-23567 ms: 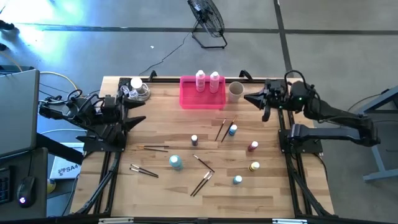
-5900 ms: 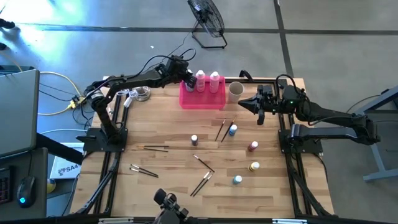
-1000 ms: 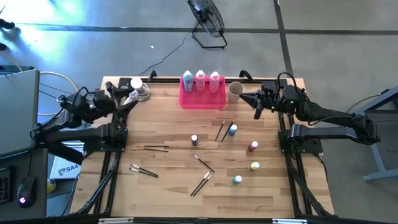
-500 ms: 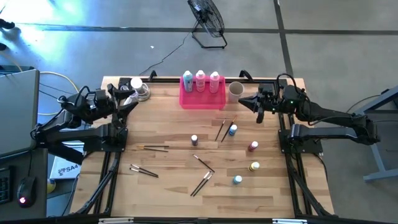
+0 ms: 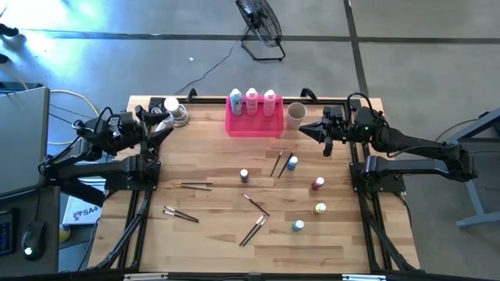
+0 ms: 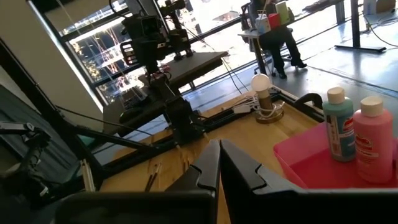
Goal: Pick & Place Paint Supplies
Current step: Put the small blue paint bottle into the pink bin
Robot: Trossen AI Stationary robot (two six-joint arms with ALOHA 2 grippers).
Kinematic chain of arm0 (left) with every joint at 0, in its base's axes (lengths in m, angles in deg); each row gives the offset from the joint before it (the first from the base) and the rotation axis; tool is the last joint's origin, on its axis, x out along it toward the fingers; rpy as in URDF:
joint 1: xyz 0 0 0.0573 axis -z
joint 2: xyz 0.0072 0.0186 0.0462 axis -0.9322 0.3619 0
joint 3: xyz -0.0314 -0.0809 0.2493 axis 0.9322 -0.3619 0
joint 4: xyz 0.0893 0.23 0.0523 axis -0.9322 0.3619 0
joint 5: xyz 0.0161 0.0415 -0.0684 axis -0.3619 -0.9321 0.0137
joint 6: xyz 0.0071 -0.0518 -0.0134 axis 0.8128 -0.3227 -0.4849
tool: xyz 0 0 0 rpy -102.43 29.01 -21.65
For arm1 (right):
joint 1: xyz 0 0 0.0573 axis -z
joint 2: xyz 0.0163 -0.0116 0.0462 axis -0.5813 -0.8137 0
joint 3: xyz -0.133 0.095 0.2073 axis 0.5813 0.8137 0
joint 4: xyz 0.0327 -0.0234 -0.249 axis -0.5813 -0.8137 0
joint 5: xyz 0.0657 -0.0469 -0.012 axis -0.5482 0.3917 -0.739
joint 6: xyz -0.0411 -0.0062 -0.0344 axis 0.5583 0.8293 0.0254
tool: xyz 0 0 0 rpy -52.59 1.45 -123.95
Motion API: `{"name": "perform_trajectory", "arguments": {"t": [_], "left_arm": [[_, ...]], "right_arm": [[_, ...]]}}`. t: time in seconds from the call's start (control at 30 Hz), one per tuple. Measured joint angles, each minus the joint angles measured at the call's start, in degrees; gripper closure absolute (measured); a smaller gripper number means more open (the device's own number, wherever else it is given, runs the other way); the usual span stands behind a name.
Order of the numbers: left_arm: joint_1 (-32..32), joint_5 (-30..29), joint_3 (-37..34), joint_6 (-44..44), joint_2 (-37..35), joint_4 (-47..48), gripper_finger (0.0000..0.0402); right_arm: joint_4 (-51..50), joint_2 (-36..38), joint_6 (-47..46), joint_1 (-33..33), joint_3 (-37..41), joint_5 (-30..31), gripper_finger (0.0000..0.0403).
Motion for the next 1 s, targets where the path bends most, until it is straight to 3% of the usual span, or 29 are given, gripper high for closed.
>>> {"name": "perform_trajectory", "arguments": {"t": [0.33,1.0], "left_arm": [[0.02,4.91,0.02,-0.44,0.02,1.23,0.013],[0.0,1.4,0.04,-4.79,0.02,1.2,0.013]], "right_arm": [[-0.02,0.0,0.02,0.0,0.0,0.0,0.0398],[-0.46,-0.65,-3.32,-0.04,0.01,-2.15,0.0398]]}}
